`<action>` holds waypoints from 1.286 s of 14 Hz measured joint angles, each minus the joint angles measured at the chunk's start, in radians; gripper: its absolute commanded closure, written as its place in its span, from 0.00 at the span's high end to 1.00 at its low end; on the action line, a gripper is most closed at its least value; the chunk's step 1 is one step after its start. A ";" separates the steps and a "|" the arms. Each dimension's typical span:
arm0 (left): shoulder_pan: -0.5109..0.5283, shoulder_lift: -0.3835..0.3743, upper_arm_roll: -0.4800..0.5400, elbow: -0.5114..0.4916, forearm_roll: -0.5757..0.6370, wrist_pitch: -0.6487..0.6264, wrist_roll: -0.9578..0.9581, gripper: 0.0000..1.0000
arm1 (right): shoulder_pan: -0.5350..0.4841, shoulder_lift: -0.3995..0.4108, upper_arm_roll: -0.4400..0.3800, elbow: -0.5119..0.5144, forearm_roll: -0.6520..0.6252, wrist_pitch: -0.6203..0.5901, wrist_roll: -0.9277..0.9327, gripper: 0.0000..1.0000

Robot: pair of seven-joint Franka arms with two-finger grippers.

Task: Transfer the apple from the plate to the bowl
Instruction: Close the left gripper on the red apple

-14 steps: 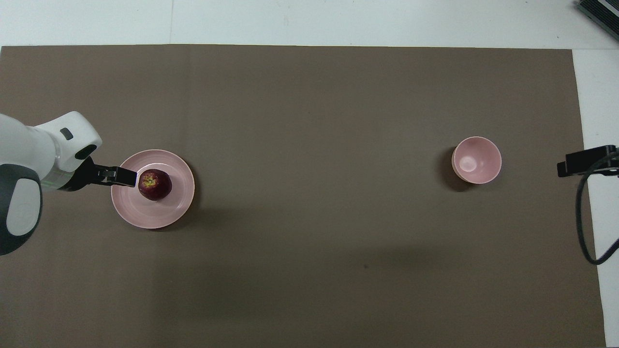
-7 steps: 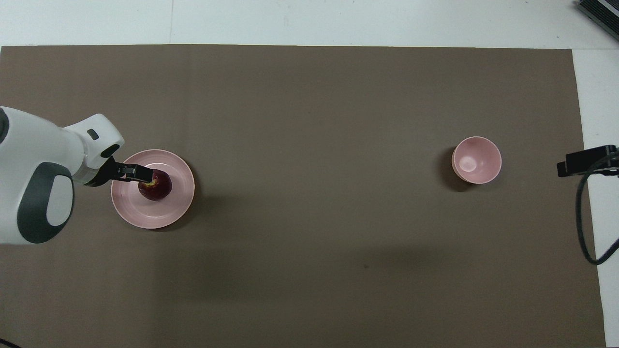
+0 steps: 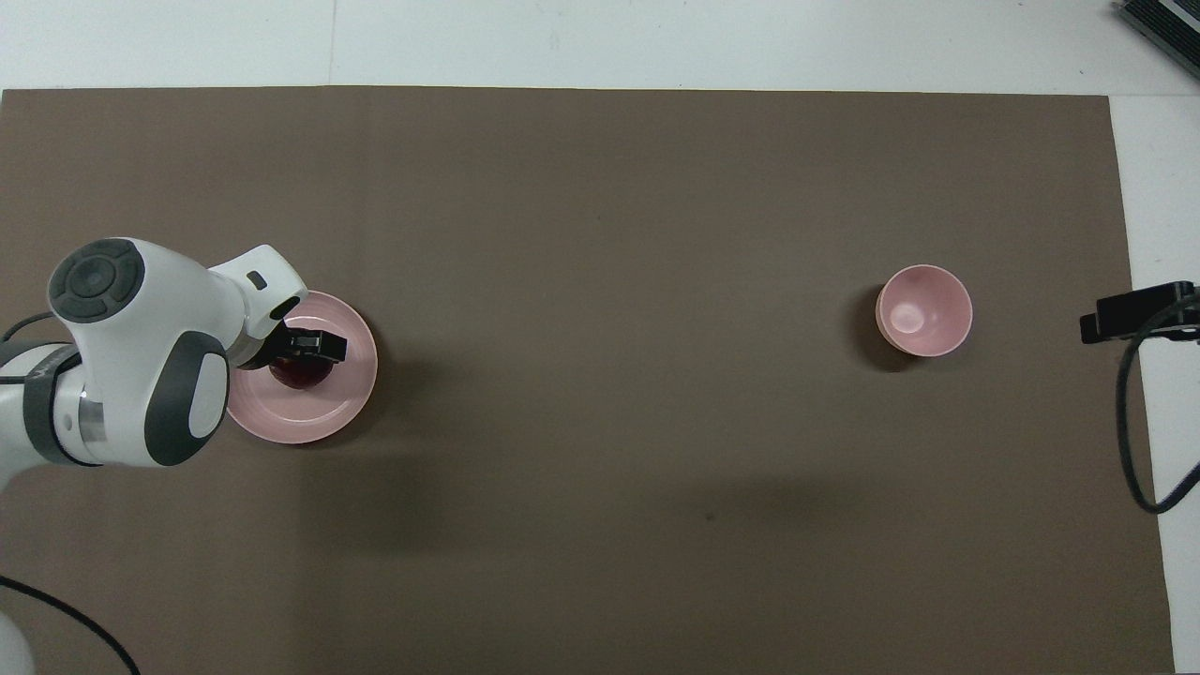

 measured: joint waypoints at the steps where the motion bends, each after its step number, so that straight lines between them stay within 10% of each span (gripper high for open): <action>1: 0.000 0.000 0.001 -0.009 0.000 0.002 0.000 1.00 | 0.000 0.000 0.000 0.000 0.000 0.000 0.000 1.00; 5: 0.002 -0.009 0.004 -0.041 0.000 -0.004 0.000 0.90 | 0.000 0.000 0.000 0.000 0.000 0.000 0.000 1.00; 8: 0.002 -0.016 0.005 -0.045 0.000 -0.005 0.000 0.05 | 0.000 0.000 0.000 0.000 0.000 0.000 0.000 1.00; 18: 0.012 -0.014 0.010 0.057 0.000 -0.247 -0.001 0.00 | 0.000 0.000 0.000 0.000 0.000 0.000 0.000 1.00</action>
